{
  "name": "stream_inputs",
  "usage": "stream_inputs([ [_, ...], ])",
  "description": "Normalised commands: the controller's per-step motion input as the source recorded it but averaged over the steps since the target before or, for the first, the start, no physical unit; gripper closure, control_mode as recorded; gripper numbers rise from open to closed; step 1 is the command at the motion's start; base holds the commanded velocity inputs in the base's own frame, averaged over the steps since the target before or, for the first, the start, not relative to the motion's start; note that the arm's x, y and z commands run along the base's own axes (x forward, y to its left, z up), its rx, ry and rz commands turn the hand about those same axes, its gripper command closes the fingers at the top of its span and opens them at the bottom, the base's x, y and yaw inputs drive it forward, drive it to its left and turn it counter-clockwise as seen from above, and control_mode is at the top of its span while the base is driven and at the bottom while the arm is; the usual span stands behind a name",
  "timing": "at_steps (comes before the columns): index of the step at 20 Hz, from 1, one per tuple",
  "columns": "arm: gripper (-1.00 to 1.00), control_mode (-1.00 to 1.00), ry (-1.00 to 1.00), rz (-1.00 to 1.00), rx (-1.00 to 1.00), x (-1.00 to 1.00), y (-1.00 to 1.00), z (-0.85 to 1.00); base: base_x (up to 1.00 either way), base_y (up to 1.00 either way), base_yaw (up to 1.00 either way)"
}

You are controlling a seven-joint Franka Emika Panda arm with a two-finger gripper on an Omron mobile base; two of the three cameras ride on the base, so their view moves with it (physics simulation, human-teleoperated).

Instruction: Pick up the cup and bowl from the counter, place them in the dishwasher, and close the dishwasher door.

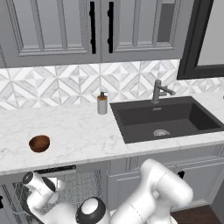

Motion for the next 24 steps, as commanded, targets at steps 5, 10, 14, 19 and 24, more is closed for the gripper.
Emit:
stream_inputs([
  [5,1.0,-1.0,-0.03,0.05,0.0,0.04,0.11,-0.47,0.0,0.0,0.0],
  [10,1.0,-1.0,-0.11,0.0,0.0,0.05,0.15,0.0,0.0,0.0,0.0],
  [14,1.0,-1.0,0.0,0.0,0.0,0.19,0.31,-0.16,0.0,0.0,0.0],
  [19,1.0,-1.0,-0.01,0.0,0.0,0.22,0.14,-0.58,0.0,0.0,0.0],
  [24,1.0,-1.0,-0.04,0.0,0.0,0.17,0.02,-0.66,0.0,0.0,0.0],
])
